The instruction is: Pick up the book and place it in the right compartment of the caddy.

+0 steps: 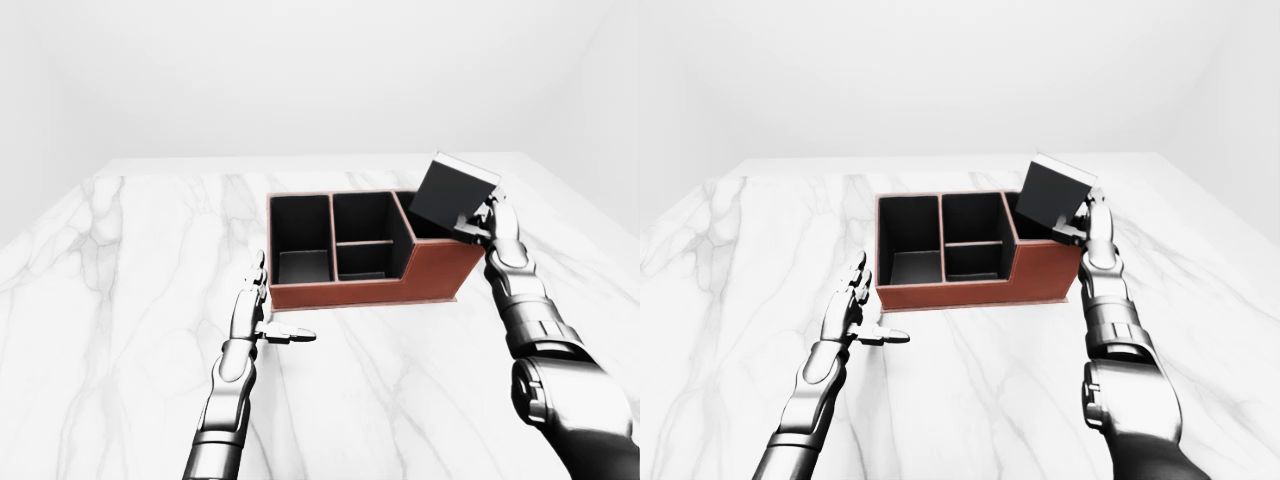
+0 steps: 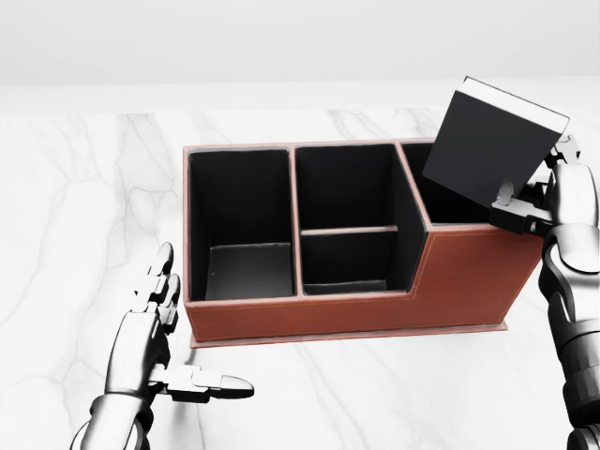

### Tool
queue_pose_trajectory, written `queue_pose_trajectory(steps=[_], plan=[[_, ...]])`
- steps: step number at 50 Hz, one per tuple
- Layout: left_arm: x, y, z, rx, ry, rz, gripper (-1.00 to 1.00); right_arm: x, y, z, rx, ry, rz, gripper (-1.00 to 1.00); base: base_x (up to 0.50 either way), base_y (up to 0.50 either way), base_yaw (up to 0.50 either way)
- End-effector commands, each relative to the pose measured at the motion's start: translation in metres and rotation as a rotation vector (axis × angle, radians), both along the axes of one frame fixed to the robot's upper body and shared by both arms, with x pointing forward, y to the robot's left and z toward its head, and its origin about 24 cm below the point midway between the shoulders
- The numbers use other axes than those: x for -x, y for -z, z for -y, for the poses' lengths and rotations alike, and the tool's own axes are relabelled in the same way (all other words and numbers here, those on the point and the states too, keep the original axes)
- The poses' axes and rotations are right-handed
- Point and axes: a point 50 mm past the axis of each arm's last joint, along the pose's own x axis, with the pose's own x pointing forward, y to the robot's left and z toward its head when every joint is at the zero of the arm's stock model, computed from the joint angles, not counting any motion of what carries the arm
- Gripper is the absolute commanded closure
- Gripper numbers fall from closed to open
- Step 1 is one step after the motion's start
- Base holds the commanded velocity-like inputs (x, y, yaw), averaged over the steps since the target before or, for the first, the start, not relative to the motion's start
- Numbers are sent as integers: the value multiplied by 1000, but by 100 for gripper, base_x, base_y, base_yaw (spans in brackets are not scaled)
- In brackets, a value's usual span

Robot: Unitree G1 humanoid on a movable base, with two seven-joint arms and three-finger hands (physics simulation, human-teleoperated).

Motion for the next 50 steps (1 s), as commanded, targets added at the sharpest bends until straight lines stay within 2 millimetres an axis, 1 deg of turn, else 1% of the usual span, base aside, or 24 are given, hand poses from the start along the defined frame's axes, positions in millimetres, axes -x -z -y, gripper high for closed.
queue_pose_trajectory(steps=[1, 5, 6, 32, 33, 34, 37, 38, 39, 40, 42, 44, 45, 46, 47, 49, 50], plan=[[0, 7, 0, 14, -6, -32, -100, -1, -8, 4, -33, 25, 40, 100, 0, 0, 0], [0, 7, 0, 13, -5, -32, -100, -1, -8, 4, -33, 24, 39, 98, 0, 0, 0], [0, 7, 0, 14, -6, -32, -100, -1, -9, 4, -32, 25, 44, -100, 0, 0, 0], [0, 7, 0, 13, -3, -33, -100, -1, -11, 5, -34, 23, 51, -100, 0, 0, 0], [0, 8, 0, 13, -3, -34, -100, -1, -14, 5, -33, 20, 70, -100, 0, 0, 0], [0, 8, 0, 12, -2, -34, -100, -1, -24, 5, -35, 9, 113, -100, 0, 0, 0], [0, 8, 0, 12, -3, -38, -100, 1, -41, 4, -10, 7, 165, -100, 0, 0, 0], [0, 9, 0, 11, -3, -39, -100, 3, -54, 4, 2, 2, 202, -100, 0, 0, 0], [0, 9, 0, 11, -3, -39, -100, 4, -54, 3, 2, 2, 204, -100, 0, 0, 0], [0, 7, 1, 12, -3, -31, -100, 8, -69, 3, 15, -1, 240, -100, 0, 0, 0], [0, 7, 1, 12, -2, -29, -100, 13, -83, 2, 26, -4, 286, -100, 0, 0, 0], [0, 7, 0, 12, -3, -31, -100, 19, -101, 0, 44, -15, 368, -100, 0, 0, 0], [0, 8, 0, 12, -3, -37, -100, 25, -116, -1, 53, -26, 434, -100, 0, 0, 0], [0, 9, 0, 12, -3, -41, -100, 27, -109, -1, 45, -24, 426, -100, 0, 0, 0], [0, 10, 0, 13, -3, -45, -100, 30, -109, -1, 45, -24, 434, -100, 0, 0, 0], [0, 10, 0, 13, -3, -44, -100, 34, -117, -2, 53, -29, 472, -100, 0, 0, 0], [0, 9, 0, 13, -3, -41, -100, 38, -133, -2, 66, -35, 530, -100, 0, 0, 0]])
